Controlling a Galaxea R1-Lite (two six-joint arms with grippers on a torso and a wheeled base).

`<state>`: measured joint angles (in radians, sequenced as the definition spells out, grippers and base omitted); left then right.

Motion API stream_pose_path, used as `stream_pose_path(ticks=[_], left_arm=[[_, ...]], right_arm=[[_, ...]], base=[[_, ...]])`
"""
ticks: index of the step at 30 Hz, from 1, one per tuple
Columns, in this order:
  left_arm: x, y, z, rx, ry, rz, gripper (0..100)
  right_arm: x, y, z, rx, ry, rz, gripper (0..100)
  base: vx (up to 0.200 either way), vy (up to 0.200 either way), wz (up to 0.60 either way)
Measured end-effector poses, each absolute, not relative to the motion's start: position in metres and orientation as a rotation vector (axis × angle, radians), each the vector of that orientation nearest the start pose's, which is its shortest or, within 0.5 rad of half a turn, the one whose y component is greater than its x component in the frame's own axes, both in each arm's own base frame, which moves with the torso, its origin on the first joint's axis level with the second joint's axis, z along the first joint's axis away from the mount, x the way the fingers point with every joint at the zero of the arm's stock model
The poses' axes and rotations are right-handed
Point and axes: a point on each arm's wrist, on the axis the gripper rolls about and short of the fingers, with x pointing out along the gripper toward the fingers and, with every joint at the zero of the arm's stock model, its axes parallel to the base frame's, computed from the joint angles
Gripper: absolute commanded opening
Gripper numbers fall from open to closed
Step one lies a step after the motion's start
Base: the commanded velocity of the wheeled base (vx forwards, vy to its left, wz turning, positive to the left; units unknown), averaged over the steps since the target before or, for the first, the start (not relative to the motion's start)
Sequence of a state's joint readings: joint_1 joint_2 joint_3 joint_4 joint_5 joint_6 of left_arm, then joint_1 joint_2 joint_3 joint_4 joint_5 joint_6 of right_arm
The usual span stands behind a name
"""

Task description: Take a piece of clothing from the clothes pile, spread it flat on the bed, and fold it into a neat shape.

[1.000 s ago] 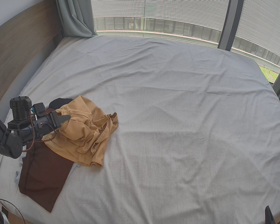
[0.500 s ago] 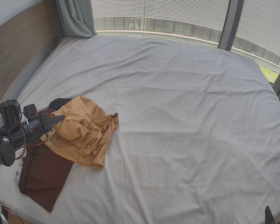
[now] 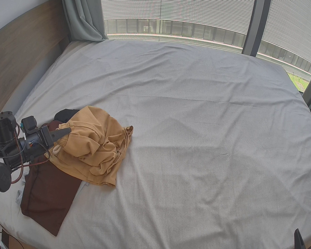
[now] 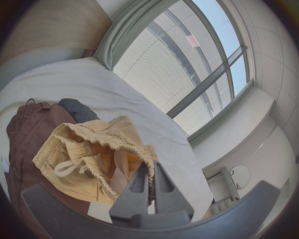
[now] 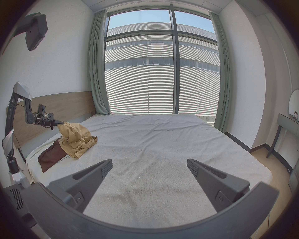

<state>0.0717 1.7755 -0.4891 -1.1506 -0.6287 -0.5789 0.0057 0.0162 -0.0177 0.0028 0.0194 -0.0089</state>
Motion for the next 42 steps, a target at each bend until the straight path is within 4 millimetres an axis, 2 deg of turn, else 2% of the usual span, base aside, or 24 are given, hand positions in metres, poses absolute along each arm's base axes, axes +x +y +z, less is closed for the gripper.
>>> stream_pose_path(ticks=[10, 17, 36, 42], left_arm=[[0.256, -0.002, 0.149, -0.613, 0.25, -0.528, 0], [0.25, -0.012, 0.155, -0.628, 0.232, -0.514, 0], [0.245, -0.079, 0.179, -0.812, 0.058, -0.412, 0], [0.246, -0.094, 0.187, -0.833, 0.024, -0.408, 0]], right_arm=[[-0.023, 0.0, 0.081, -0.009, 0.001, 0.025, 100], [-0.023, 0.0, 0.08, -0.009, 0.001, 0.025, 100], [-0.023, 0.0, 0.081, -0.009, 0.001, 0.025, 100], [-0.023, 0.0, 0.081, -0.009, 0.001, 0.025, 100]], base=[[0.0, 0.0, 0.0], [0.0, 0.0, 0.0], [0.0, 0.0, 0.0], [0.0, 0.0, 0.0]])
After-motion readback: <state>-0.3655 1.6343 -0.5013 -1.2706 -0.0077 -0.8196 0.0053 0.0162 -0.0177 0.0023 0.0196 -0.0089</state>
